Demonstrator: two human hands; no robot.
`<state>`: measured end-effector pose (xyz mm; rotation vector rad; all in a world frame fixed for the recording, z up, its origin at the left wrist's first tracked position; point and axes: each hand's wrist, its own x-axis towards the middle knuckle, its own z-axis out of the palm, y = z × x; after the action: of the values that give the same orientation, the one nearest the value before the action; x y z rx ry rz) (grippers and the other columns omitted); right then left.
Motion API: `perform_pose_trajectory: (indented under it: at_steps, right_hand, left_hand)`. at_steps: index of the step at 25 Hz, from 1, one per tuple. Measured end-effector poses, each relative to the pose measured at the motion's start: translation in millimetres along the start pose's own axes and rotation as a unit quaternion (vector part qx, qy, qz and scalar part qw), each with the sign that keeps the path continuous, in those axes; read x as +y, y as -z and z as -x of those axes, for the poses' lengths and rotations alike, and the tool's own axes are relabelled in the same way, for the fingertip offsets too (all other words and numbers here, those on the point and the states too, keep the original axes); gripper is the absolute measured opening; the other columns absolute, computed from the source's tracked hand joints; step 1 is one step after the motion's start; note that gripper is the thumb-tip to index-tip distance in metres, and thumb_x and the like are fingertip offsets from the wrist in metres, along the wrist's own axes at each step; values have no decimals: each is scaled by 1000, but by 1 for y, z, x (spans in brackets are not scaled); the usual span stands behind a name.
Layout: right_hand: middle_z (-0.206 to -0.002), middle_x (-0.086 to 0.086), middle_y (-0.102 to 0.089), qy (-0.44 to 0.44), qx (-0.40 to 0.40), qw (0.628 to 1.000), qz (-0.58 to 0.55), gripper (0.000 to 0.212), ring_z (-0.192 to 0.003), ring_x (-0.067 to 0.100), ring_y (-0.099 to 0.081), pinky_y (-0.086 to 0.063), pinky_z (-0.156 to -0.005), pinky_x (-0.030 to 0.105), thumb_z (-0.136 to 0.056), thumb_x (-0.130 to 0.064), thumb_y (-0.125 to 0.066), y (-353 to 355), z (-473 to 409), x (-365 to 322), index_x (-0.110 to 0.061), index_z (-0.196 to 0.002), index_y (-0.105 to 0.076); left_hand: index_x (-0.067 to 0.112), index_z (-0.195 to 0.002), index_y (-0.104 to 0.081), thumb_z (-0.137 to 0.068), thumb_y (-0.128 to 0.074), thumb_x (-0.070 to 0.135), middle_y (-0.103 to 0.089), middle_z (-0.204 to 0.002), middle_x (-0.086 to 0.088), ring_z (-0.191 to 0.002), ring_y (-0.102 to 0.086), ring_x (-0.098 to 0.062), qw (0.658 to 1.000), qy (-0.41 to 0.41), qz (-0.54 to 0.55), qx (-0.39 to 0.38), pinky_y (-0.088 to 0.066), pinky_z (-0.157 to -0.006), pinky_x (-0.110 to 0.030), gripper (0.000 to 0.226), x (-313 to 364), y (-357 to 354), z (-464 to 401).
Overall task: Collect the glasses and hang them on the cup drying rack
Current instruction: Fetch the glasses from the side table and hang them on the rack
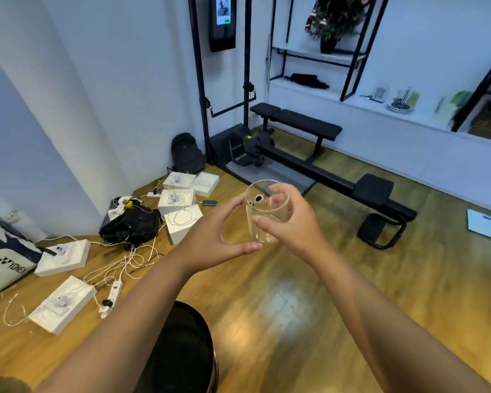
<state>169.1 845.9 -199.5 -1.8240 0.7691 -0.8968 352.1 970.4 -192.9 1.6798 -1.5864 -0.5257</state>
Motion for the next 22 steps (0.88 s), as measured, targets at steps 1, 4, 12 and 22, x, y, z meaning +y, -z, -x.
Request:
perform_pose_trajectory:
  at_steps: [1, 4, 12, 22]
  right_hand:
    - [-110, -32, -66, 3, 14, 1000, 7, 66, -104, -13, -63, -45, -76, 2, -66, -55, -88, 18, 3, -7, -45, -125, -58]
    - [-111, -16, -68, -3, 66, 998, 16, 74, -102, -11, -64, -49, -74, 6, -65, -60, -87, 68, 14, -25, -40, -130, -57]
    - [-118, -15, -67, -32, 242, 969, 24, 70, -97, -11, -66, -59, -74, 16, -73, -51, -92, 190, 59, -85, -38, -132, -58]
    - [-117, 3, -69, -43, 398, 916, -5, 64, -110, 12, -66, -57, -57, 17, -81, -47, -89, 306, 148, -132, -33, -134, -56]
  left_hand:
    - [69, -151, -24, -71, -80, 77, -30, -139, 61, -132, -28, 31, 1000, -16, 5, -7, -29, -97, -6, 97, 15, -3, -9]
    - [59, -158, -23, -71, -81, 77, -38, -157, 36, -144, -32, 16, 998, -50, 24, -31, -35, -110, -24, 106, 50, -9, -39]
    - [60, -157, -23, -71, -68, 87, -45, -153, 29, -136, -39, 19, 982, -164, 71, -66, -32, -108, -19, 101, 159, -41, -95]
    - [54, -156, -31, -99, -64, 49, -53, -148, 22, -132, -47, 10, 952, -262, 92, -126, -39, -108, -22, 67, 286, -130, -108]
